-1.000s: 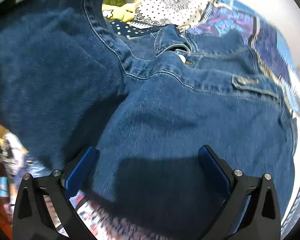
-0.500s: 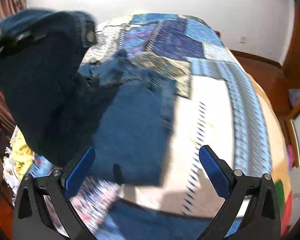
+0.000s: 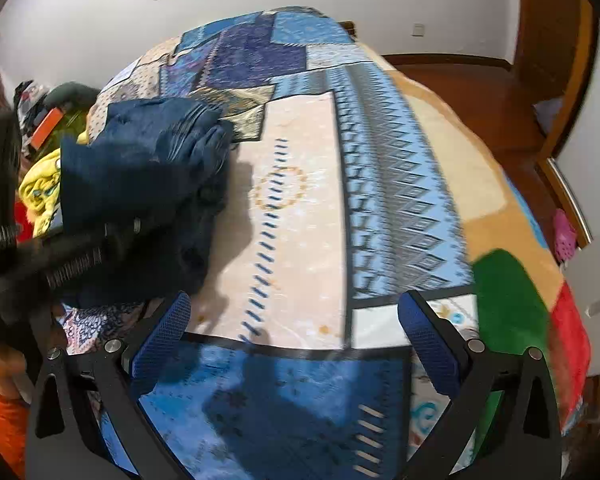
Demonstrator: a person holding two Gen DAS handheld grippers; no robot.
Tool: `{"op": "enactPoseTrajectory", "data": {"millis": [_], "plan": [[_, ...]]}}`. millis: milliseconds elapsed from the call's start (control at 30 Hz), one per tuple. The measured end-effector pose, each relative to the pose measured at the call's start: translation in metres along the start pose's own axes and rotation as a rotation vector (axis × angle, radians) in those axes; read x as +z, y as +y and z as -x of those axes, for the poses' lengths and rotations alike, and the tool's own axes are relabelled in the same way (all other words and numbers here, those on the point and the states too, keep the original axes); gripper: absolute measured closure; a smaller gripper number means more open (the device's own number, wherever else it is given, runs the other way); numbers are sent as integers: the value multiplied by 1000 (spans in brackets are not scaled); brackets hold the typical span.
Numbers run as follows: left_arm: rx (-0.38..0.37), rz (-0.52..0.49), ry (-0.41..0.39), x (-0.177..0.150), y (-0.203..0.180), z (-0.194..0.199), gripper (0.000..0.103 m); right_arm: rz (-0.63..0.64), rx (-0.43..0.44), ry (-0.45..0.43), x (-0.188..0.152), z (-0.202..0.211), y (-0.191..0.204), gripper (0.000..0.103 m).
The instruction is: Fold large clothes
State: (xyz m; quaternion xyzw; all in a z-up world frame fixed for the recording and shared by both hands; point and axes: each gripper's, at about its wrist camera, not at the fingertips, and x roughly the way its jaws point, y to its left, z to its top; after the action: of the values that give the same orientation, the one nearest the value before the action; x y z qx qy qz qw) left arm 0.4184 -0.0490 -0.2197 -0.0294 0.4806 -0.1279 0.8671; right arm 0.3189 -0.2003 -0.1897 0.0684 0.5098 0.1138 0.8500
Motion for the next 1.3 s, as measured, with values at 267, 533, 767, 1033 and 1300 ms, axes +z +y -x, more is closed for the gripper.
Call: {"op": "enactPoseTrajectory", "data": {"millis": [267, 533, 767, 1033, 1300], "plan": [[-82, -61, 49, -12, 0, 25, 38, -8, -20, -60, 3, 29, -7, 0], [-65, -32, -61, -26, 21, 88, 28, 74, 23, -149, 20, 49, 25, 0], [110, 103, -122, -25, 96, 110, 19, 130, 101, -143, 37, 21, 65, 0], [128, 186, -36, -55, 139, 87, 17, 130, 127, 11, 40, -37, 65, 0], [133, 168, -57, -71, 132, 81, 15, 19, 167, 115, 21, -51, 14, 0]]}}
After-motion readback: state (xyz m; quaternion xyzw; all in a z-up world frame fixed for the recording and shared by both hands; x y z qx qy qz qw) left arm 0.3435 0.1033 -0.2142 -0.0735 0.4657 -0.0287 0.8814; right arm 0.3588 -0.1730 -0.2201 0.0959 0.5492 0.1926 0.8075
